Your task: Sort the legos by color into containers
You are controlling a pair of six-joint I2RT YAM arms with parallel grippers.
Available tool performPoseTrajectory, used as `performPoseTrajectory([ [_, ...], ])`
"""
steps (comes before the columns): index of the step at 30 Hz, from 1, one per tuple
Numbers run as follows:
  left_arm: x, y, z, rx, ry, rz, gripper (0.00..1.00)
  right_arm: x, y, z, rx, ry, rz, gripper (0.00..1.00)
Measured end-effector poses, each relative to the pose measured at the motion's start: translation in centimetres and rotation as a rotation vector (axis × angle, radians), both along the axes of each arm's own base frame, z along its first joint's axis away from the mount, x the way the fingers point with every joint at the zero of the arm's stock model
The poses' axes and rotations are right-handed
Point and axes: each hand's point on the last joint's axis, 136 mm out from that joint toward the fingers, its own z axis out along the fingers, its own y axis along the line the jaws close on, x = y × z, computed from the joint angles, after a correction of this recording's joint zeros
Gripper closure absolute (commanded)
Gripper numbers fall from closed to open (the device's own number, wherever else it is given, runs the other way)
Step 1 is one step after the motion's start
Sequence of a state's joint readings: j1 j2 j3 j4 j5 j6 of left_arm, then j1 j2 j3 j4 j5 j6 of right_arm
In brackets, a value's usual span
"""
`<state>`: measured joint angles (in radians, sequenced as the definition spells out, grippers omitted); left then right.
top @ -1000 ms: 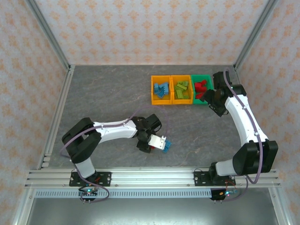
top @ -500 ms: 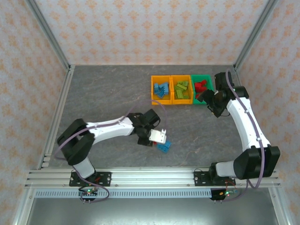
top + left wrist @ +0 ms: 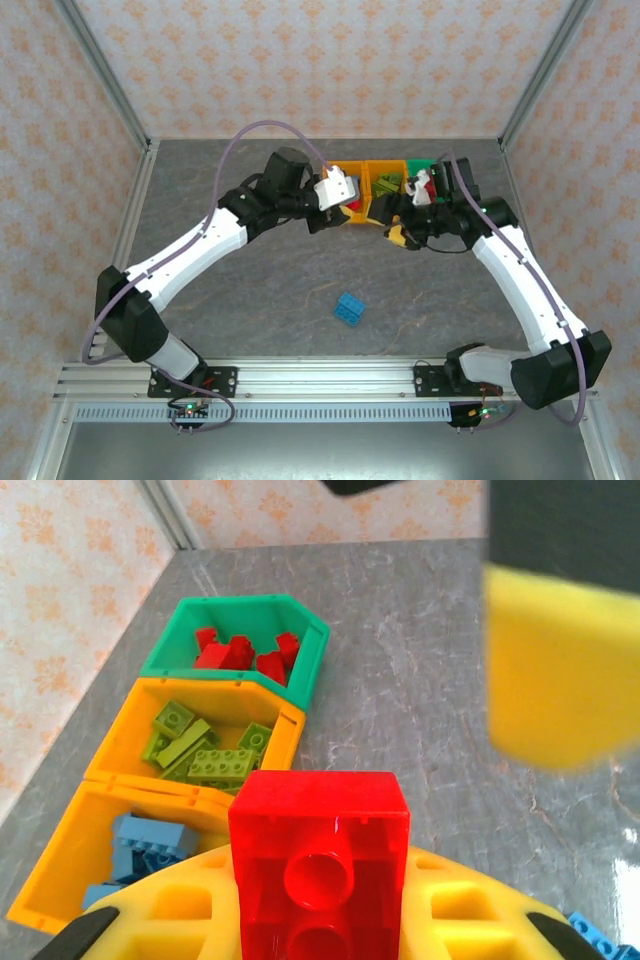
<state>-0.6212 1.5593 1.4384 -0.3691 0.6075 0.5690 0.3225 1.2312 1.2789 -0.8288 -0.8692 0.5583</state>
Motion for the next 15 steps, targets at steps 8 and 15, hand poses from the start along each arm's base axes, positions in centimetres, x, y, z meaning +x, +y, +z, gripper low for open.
performPoseTrajectory([
  [8,-0.5,-0.7,-0.6,-0.02,0.051,-0.033,0.74,1.1,1.4,1.7,0.081,-0.067,0.03,0.29],
  [15,-1.1,-1.1,-0.9,-0.013,0.079,-0.046,0.74,2.0,2.9,0.3,0.098,-0.025,0.076,0.5],
])
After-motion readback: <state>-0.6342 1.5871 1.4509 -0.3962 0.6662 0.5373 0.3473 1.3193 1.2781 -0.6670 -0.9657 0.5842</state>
